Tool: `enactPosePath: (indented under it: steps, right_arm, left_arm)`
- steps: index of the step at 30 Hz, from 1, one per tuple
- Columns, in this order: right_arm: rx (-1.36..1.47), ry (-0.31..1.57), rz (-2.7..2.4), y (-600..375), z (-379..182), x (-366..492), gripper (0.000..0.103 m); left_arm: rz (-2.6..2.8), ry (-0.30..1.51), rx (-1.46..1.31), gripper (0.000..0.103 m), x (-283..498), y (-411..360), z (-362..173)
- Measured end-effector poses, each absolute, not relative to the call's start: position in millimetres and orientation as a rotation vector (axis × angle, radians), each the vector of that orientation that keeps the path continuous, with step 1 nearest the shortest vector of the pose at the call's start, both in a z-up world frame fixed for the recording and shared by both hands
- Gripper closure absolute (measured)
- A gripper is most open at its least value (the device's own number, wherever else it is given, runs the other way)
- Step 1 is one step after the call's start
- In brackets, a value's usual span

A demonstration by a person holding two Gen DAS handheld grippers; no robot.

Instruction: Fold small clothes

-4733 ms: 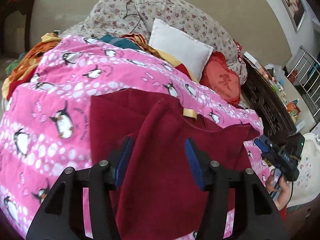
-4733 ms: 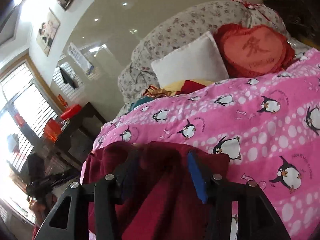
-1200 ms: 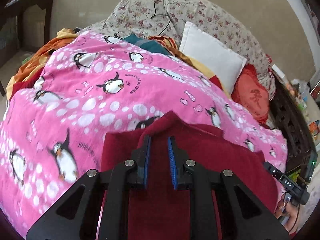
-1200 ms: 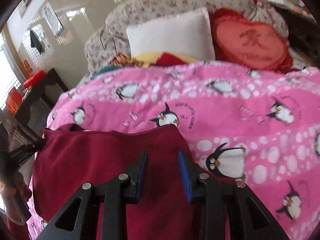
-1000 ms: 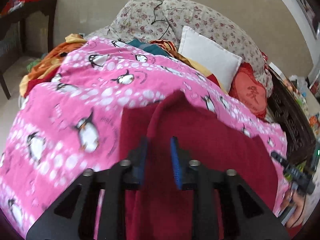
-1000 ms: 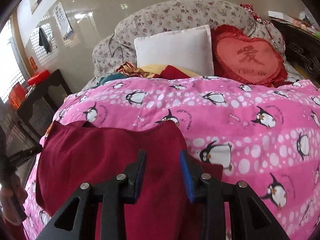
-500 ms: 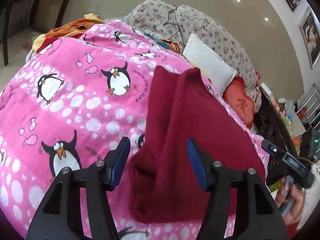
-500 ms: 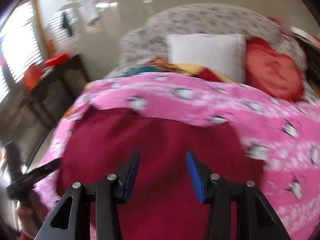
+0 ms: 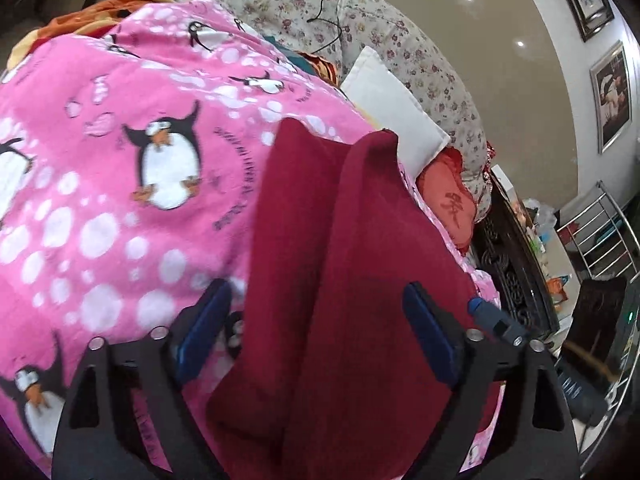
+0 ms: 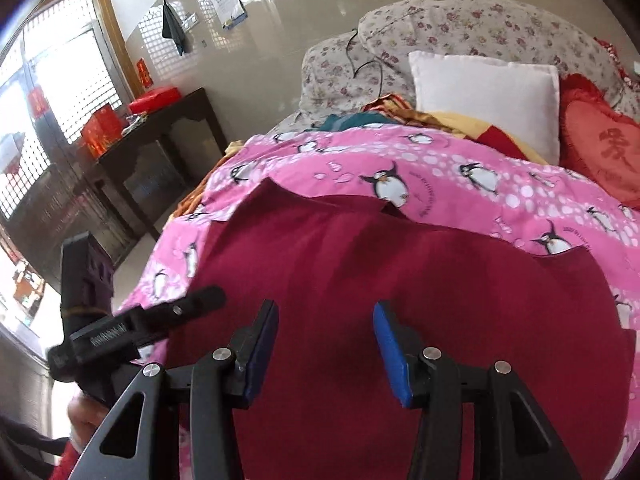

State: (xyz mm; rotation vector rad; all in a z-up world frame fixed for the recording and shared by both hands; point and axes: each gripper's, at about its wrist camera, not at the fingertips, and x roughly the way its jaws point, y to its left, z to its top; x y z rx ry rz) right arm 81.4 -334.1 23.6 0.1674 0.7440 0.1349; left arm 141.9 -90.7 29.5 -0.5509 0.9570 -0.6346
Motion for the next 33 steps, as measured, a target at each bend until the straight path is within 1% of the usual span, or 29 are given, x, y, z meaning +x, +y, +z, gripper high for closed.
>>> enactPosePath:
  steps: [1,3,7,11,15,33]
  right_arm:
    - [0.163,0.735,0.124,-337,23,82,0.056]
    - [0.143,0.728,0.086,-343,19,84,0.056]
    - [0.134,0.730,0.049,-353,1,88,0.055]
    - [0.178,0.660,0.055,-359,-6,81,0.055]
    - [0.153,0.651,0.061,-355,-8,80,0.052]
    - [0.242,0.671,0.107,-367,-3,79,0.051]
  left_arm:
    - [-0.630,0.966,-0.548,0.008,143,-93,30]
    - [-0.636,0.974,-0.524,0.004,145,-100,33]
    - [-0.639,0.935,-0.455,0.004,137,-106,31]
    - [-0.607,0.917,-0.358,0.004,130,-115,30]
    - [-0.579,0.892,-0.278,0.004,123,-123,28]
    - [-0.563,0.876,-0.255,0.004,121,-126,27]
